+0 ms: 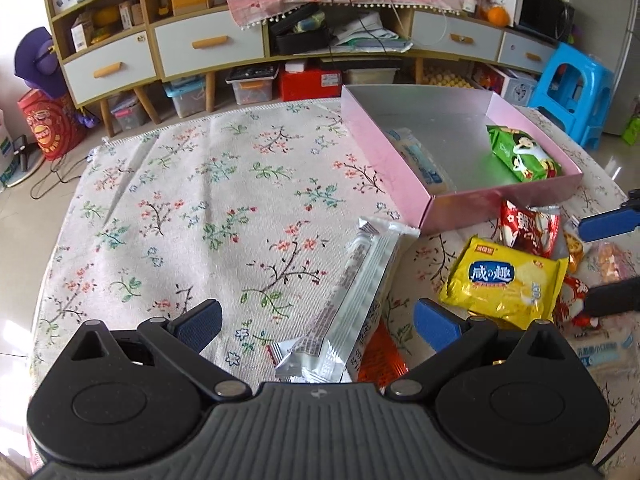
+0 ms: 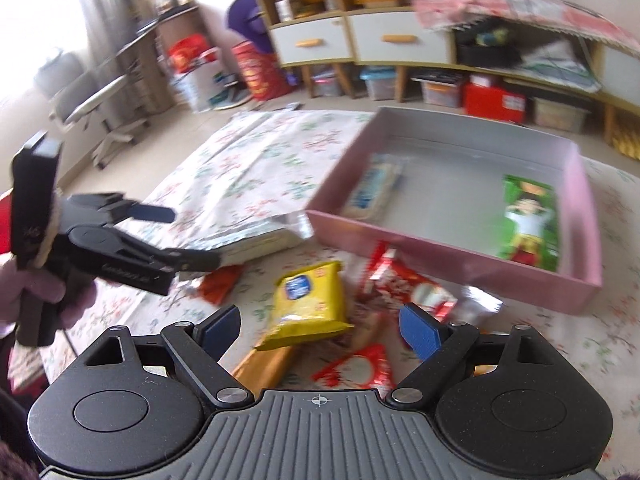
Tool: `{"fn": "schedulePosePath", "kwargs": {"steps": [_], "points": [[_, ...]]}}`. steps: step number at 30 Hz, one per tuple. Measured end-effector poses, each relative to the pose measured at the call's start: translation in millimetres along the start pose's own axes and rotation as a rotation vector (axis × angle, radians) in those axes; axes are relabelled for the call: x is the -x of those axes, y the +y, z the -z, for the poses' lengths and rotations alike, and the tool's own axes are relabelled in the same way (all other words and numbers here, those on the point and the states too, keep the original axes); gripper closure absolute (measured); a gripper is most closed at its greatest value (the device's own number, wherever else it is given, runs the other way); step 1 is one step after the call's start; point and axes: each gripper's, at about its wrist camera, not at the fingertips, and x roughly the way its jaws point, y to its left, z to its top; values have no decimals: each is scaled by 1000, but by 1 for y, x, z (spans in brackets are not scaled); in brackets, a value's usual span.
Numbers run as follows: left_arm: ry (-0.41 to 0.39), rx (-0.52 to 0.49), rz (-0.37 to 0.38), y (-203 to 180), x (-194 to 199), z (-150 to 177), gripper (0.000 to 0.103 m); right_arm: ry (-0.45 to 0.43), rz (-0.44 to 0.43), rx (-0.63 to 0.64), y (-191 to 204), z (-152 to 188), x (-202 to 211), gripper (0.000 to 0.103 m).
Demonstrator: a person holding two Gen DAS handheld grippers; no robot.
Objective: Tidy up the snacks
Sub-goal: 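Move the left tool to the silver bar while the right tool moves to the yellow cracker packet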
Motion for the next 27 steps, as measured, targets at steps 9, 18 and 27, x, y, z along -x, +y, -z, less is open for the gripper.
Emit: {"fn": "schedulePosePath", "kwargs": {"steps": [9,18,27], "points": [[19,-24,36,0,-7,1,10,9,15,146,29,8,-23,14],[34,-15,49,-3,-13,-2,20,12,78,164,32,7,-39,15],[43,-7,48,-5,-16,-6,35,10,110,172,31,6,-46,19]]}}
